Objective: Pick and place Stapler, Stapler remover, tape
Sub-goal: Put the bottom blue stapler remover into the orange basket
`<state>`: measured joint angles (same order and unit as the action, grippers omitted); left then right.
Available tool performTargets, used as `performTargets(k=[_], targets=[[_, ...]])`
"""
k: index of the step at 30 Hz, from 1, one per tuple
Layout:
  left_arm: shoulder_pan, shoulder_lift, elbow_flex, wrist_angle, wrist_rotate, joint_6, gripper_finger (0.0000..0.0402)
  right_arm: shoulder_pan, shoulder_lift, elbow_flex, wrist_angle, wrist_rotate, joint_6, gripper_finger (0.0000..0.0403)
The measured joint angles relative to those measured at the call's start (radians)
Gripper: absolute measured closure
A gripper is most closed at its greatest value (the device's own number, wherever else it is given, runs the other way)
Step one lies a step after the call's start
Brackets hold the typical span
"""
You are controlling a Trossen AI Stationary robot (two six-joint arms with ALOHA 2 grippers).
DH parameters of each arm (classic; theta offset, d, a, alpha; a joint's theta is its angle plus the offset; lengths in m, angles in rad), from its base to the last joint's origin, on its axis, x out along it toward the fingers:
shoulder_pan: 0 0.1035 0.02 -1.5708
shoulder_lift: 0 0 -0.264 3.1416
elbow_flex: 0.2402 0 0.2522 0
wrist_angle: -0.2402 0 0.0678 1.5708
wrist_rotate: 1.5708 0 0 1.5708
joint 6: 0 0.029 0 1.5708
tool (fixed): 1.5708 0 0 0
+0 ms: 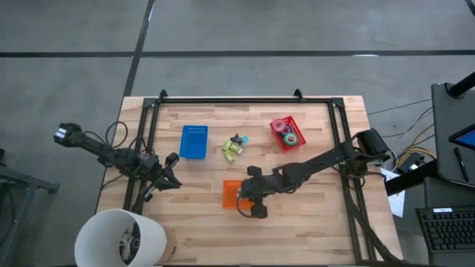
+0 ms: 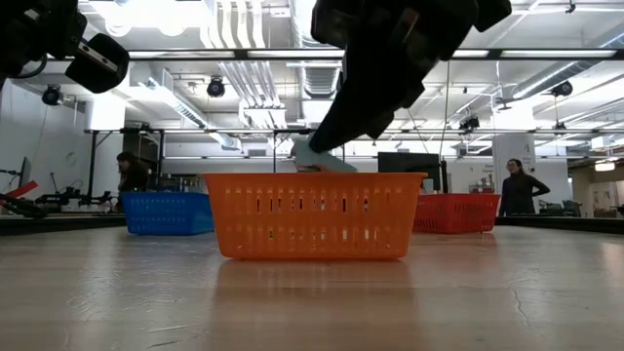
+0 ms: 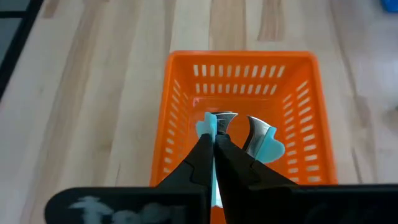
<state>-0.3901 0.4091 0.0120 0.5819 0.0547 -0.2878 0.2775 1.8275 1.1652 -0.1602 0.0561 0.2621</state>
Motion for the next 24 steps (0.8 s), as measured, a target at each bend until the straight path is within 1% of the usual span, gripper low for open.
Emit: performTargets(k=[9, 18, 24], targets=[[0.0, 0.0, 0.0, 0.0, 0.0, 0.0, 0.0362, -0.001, 0.035, -0.001, -0.016, -0.005, 0.018, 0.0394], [0.0, 0.0, 0.0, 0.0, 0.0, 0.0, 0.0362, 0.0, 0.035, 0.0, -0.018, -0.012, 0.02, 0.0394], [0.0, 0.0, 0.0, 0.0, 0.0, 0.0, 0.0362, 0.0, 0.035, -0.005, -0.019, -0.012, 0.05, 0.0394]])
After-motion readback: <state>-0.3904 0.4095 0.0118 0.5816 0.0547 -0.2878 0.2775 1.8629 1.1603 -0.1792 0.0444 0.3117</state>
